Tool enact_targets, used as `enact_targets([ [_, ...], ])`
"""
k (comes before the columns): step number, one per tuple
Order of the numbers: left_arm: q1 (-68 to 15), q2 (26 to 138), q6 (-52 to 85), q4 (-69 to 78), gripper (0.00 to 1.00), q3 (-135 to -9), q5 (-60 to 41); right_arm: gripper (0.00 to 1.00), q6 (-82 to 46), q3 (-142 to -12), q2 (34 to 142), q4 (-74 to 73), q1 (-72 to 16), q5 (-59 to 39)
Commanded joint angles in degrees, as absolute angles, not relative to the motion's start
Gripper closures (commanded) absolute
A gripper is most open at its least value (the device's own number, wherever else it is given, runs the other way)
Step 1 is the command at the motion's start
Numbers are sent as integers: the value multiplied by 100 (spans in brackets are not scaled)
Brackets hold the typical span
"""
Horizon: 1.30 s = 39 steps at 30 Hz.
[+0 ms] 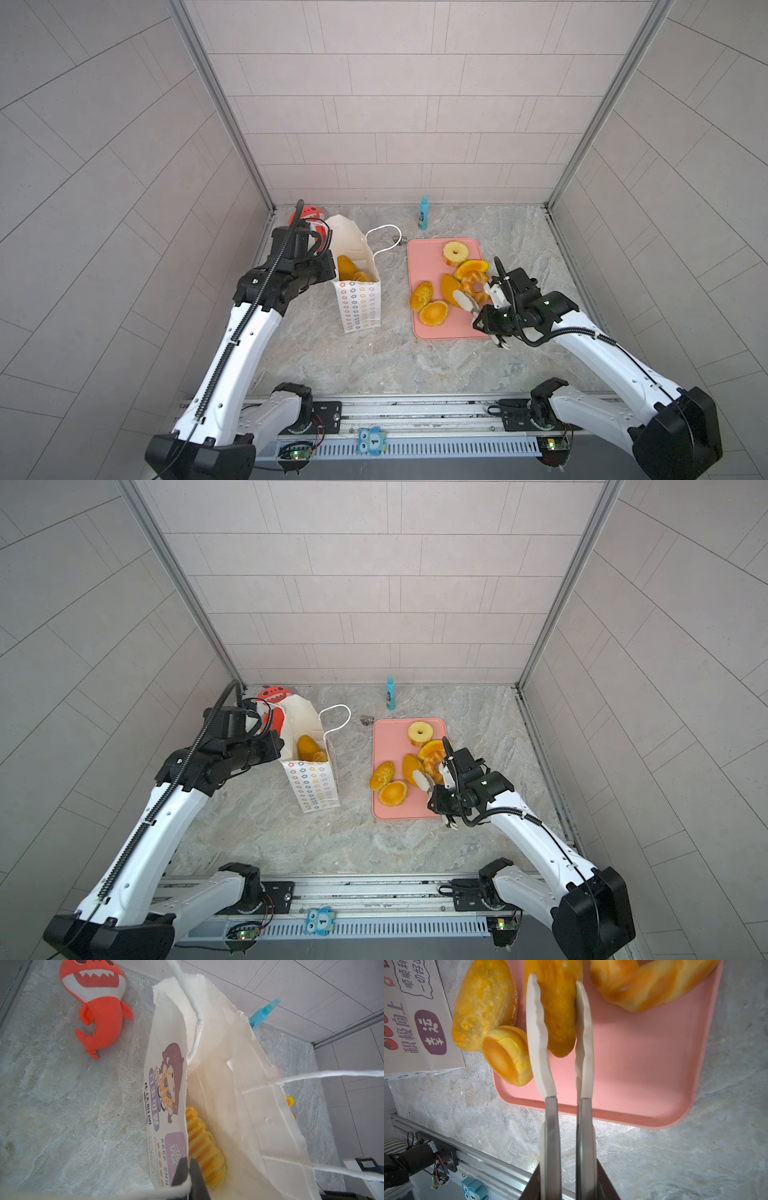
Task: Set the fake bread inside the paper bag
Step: 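Pinch the long yellow roll on the tray with the tongs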
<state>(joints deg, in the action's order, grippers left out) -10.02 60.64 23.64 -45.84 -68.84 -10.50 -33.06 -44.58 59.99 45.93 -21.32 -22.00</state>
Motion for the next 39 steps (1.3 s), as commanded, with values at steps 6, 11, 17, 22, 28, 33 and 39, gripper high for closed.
enact_targets([
  [6, -970, 6062, 2391, -4725, 94, -6843, -1015, 69, -3105, -5032, 5810, 4907, -2108, -1912],
  [11, -974, 6063, 2391, -4737, 94, -6848, -1013, 69, -3033, -5262, 5806, 5041, -2102, -1834],
  [17, -967, 6062, 2391, -4731, 94, -6848, -1016, 69, -3015, -5400, 5836, 5056, -2101, -1833],
  [22, -967, 6065, 2395, -4735, 94, -6857, -1027, 69, -2984, -5575, 5854, 5113, -2092, -1819],
  [28, -977, 6073, 2399, -4735, 94, -6866, -1034, 69, -2899, -5841, 5906, 5219, -2065, -1746],
  [33, -973, 6055, 2399, -4742, 94, -6866, -1029, 69, -2852, -5993, 5924, 5291, -2048, -1725],
  [39, -974, 6047, 2399, -4743, 94, -6853, -1029, 69, -2813, -6198, 5915, 5355, -2022, -1716],
])
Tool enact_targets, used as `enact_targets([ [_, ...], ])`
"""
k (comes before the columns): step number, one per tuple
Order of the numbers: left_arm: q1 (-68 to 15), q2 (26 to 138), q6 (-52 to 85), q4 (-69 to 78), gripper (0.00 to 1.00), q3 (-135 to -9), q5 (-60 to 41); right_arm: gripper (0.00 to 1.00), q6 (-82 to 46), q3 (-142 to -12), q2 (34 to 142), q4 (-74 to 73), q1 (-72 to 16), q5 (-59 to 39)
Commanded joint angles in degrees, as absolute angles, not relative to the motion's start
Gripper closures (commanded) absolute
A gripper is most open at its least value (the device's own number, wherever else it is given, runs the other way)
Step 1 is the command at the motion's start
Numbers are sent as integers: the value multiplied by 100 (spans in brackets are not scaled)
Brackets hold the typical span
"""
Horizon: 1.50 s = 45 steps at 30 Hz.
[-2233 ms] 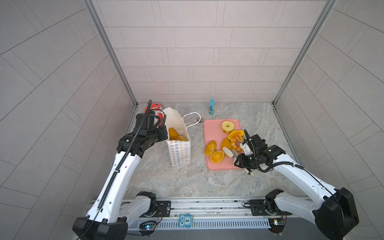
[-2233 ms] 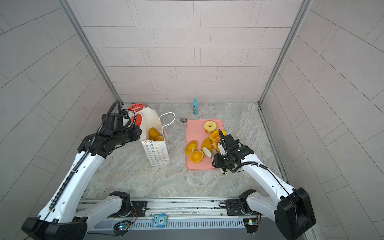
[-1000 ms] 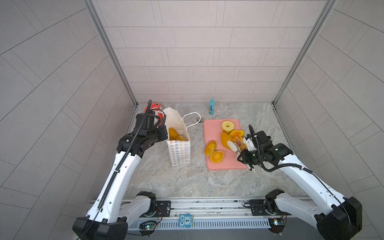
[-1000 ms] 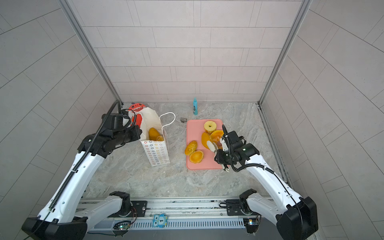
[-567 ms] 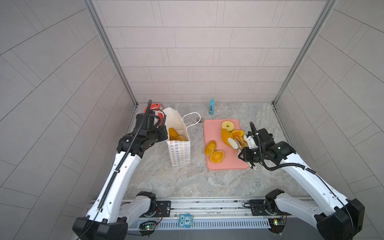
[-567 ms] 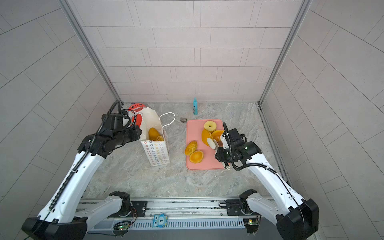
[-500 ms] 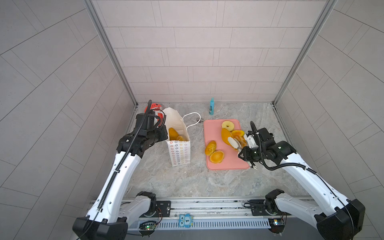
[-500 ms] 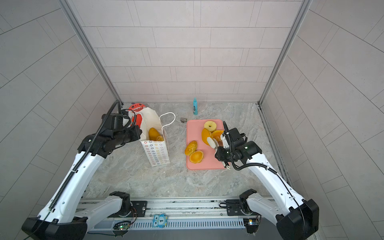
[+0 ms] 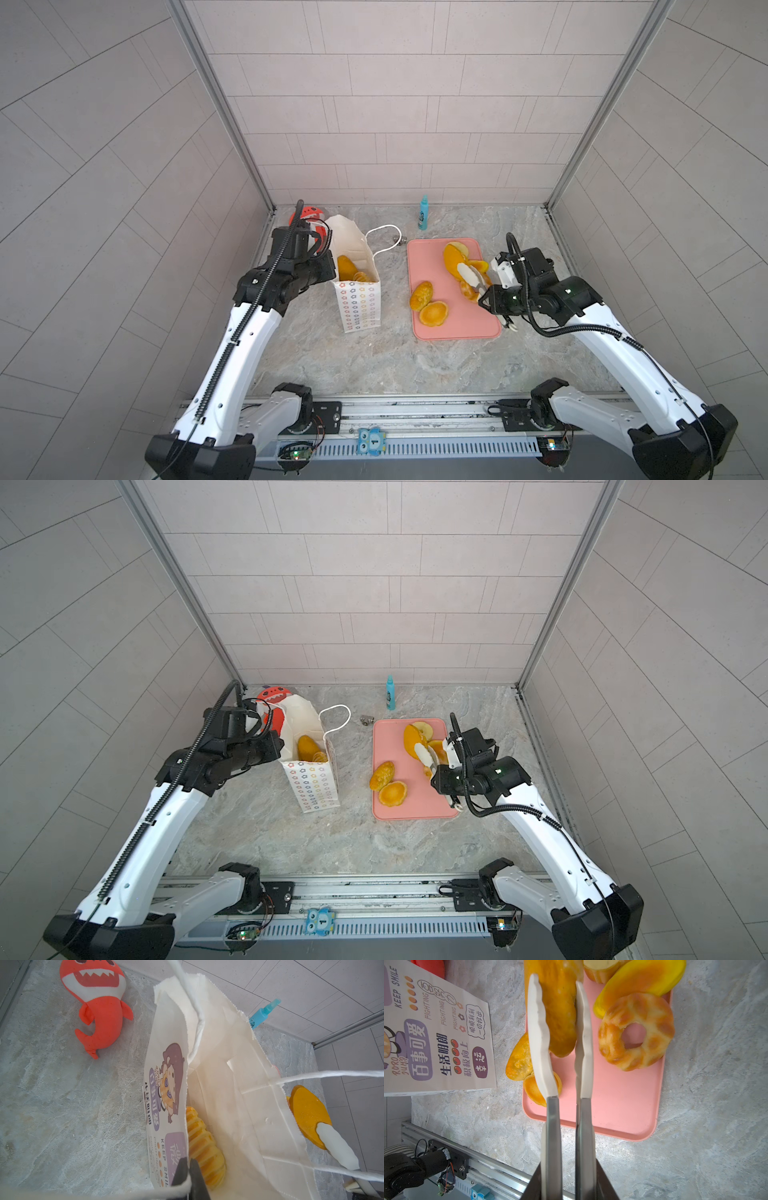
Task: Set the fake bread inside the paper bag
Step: 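Pinch the long yellow roll on the tray with the tongs, then lift the yellow roll with the tongs and swing it toward the bag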
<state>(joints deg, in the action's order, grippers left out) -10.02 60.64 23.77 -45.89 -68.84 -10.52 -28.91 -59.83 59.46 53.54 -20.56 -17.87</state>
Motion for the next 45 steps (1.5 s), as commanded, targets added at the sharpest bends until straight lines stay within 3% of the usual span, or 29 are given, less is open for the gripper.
enact_targets([
  [1, -967, 6042, 2399, -4741, 94, -6848, -1028, 69, -2796, -6253, 5915, 5360, -2021, -1710],
  [45, -973, 5957, 2461, -4743, 94, -6833, -983, 71, -2254, -8898, 6589, 5993, -1975, -1655],
])
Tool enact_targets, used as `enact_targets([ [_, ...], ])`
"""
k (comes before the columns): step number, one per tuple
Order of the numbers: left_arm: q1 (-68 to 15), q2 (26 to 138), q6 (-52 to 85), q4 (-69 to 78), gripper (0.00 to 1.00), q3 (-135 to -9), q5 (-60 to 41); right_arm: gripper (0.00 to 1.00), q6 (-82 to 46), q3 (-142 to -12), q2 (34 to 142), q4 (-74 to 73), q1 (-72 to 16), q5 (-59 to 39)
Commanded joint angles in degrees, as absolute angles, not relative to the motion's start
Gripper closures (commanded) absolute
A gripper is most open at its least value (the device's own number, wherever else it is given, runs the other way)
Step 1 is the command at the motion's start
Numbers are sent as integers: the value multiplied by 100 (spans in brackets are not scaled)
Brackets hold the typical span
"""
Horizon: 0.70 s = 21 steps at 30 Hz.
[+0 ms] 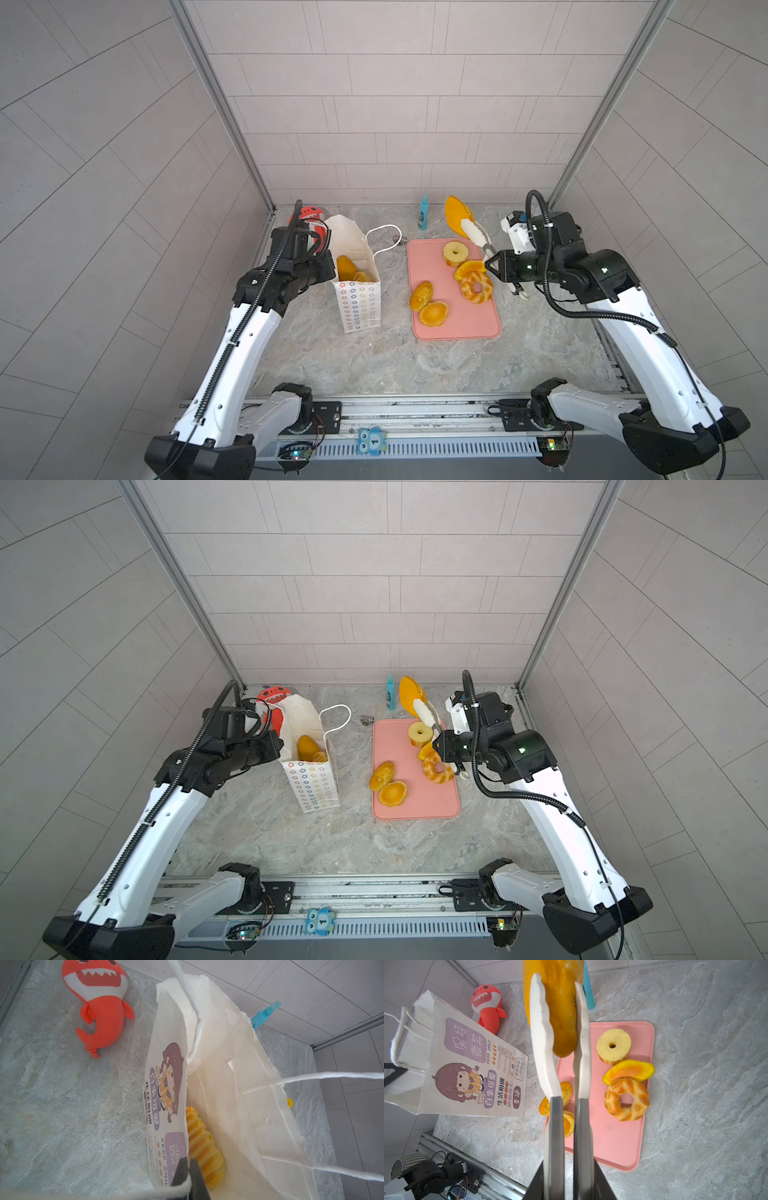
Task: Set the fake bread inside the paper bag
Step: 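Lift the yellow roll with the tongs and swing it toward the bag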
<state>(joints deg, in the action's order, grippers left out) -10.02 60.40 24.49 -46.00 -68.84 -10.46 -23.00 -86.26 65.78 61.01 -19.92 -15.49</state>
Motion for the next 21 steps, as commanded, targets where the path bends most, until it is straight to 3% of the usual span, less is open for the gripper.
enact_targets([
  [1, -976, 5959, 2464, -4736, 94, -6828, -979, 71, -2265, -8964, 6607, 5975, -1978, -1690],
  [14, -970, 5950, 2496, -4728, 94, -6821, -983, 71, -2424, -9804, 6914, 5883, -2142, -1861],
  [21, -976, 5907, 2531, -4719, 94, -6787, -975, 71, -2521, -10313, 7141, 5880, -2645, -1731],
])
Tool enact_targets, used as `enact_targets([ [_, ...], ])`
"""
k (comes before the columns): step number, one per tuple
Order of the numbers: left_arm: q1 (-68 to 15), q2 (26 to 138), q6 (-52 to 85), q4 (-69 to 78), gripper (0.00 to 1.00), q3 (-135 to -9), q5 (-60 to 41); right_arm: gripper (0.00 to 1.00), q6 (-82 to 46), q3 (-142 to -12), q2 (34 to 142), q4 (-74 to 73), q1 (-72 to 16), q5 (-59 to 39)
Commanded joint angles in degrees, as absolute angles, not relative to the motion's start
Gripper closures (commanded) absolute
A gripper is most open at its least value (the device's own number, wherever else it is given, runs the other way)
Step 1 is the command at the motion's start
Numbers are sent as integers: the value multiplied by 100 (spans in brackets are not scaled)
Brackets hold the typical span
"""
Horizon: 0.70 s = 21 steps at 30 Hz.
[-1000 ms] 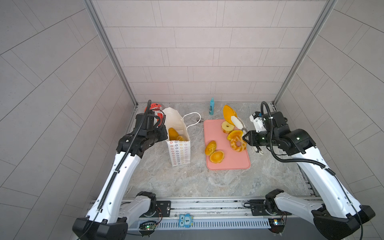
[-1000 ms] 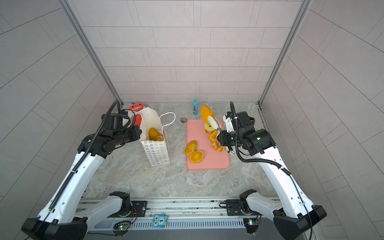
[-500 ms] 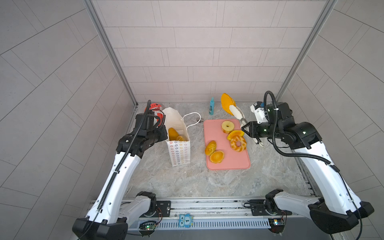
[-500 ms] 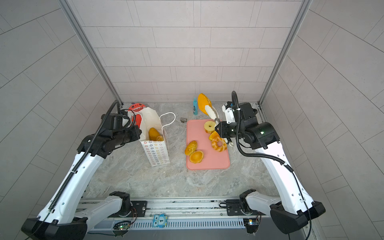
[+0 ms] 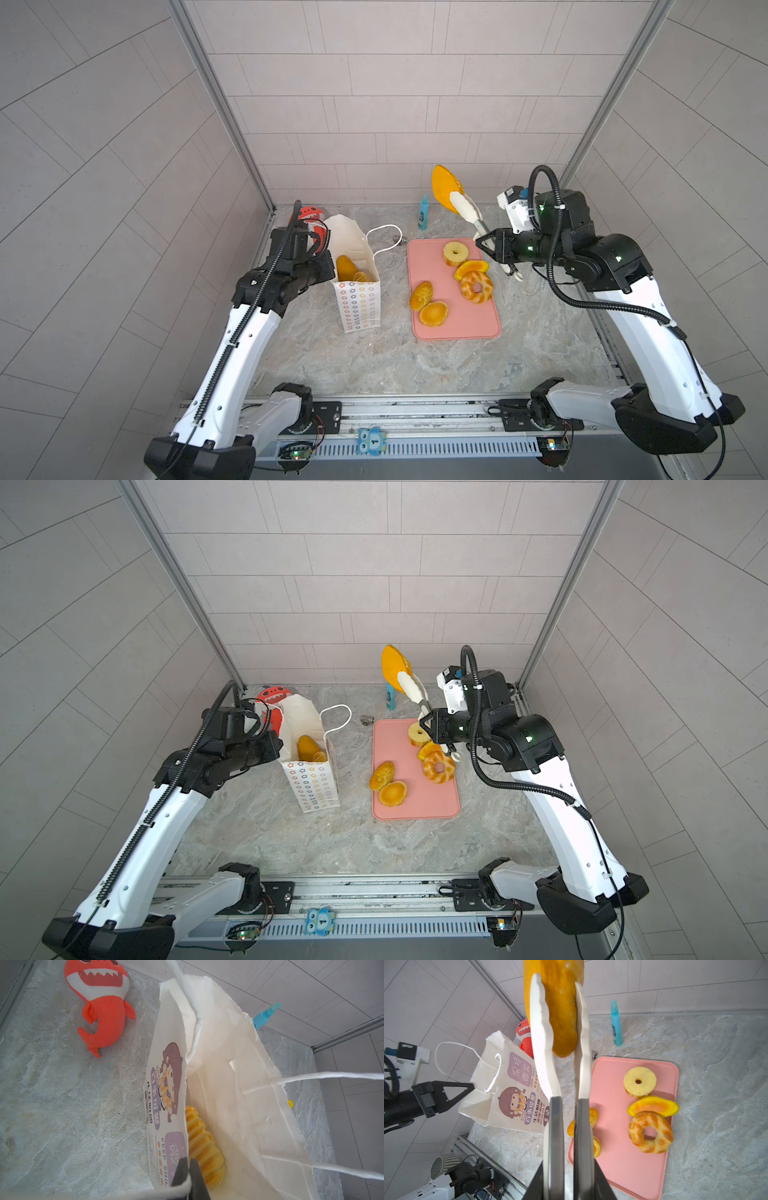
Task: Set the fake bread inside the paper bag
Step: 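Lift the yellow roll with the tongs and swing it toward the bag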
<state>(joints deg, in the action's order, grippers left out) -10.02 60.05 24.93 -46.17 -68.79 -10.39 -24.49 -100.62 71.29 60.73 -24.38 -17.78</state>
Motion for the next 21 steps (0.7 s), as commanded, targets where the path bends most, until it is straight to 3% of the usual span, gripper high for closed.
enact_targets([
  [1, -972, 5897, 2531, -4714, 94, -6777, -974, 72, -2522, -10377, 7176, 5883, -2752, -1683],
  [11, -976, 5845, 2559, -4734, 94, -6774, -940, 72, -2372, -11004, 7696, 6164, -4192, -451],
  [21, -974, 5810, 2634, -4658, 94, -6732, -949, 72, -2360, -11398, 8124, 6475, -4937, 368],
])
